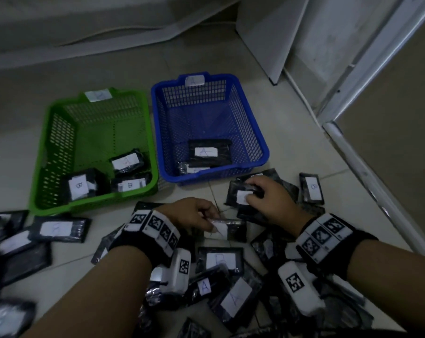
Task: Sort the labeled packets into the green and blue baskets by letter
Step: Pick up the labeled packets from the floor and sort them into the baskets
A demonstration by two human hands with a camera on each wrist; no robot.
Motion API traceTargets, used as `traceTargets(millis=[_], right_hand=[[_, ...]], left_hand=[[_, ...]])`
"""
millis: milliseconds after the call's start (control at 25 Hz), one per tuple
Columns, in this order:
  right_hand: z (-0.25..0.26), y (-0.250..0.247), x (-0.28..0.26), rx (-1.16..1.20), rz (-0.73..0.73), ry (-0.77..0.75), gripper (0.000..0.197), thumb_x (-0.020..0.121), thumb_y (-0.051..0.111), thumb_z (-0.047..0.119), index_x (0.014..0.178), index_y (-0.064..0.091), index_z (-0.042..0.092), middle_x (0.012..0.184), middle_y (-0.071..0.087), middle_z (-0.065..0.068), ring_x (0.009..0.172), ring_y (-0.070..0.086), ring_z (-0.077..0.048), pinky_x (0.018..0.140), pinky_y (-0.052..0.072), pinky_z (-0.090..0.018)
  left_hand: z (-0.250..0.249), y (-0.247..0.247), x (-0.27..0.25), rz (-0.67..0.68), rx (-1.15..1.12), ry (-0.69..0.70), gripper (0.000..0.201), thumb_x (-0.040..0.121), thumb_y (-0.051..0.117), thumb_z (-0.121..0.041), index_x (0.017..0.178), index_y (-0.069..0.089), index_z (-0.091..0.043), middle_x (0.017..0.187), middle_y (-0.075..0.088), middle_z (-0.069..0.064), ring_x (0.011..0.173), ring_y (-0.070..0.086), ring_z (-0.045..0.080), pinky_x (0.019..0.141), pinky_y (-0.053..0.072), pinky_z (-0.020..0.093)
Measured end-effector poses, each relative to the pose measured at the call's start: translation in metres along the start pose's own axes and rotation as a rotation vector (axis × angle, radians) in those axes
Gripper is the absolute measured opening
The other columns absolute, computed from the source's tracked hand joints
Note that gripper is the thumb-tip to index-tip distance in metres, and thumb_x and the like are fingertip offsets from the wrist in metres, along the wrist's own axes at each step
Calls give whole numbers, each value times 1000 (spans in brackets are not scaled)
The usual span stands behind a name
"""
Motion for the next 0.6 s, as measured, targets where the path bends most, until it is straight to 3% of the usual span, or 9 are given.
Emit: traceTargets(millis=[120,240,280,400,520,600], right_hand=[[24,-12,20,139,-129,11,26,83,61,6,109,64,10,99,62,0,90,56,-12,72,38,-13],[49,-8,48,206,-132,-24,27,84,61,6,109,65,14,97,64,4,87,58,-8,71,40,-1],[59,-1,57,227,-99,-39,28,85,61,6,111,65,15,98,64,4,89,59,-8,74,41,-2],[88,35,79,307,43,-96,28,86,64,9,113,64,19,106,67,3,96,63,-11,84,49,-18],[123,80,102,264,162,-151,24,85,68,18,108,63,25,102,68,4,92,65,-12,79,53,-28],[149,107,119,141,171,-202,24,86,67,20,109,63,23,97,69,3,85,65,-11,72,50,-25]], left_hand=[[-9,-27,-18,42,-121,3,26,84,63,3,102,68,-16,82,70,-9,69,61,1,64,50,15],[-12,-57,-43,-156,-345,82,26,84,58,10,102,63,-9,83,68,0,63,60,2,57,48,15],[-9,-67,-54,-230,-458,101,25,84,56,13,98,60,-6,75,67,-1,58,59,3,54,48,16],[12,-90,-91,-403,-730,109,22,81,55,14,91,55,-5,64,64,0,54,59,8,50,51,20],[45,-103,-132,-556,-869,45,21,73,65,0,92,61,-10,71,59,6,65,60,16,60,58,32],[66,-108,-155,-658,-907,13,20,77,64,-4,97,64,-9,68,54,5,65,58,15,68,59,40]])
Point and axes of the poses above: each hand's wrist, its own x-axis towards the middle knuckle, its own y-axis out of the palm, z = x × y, the point moved 7 cm from there along x, towards the middle knuckle
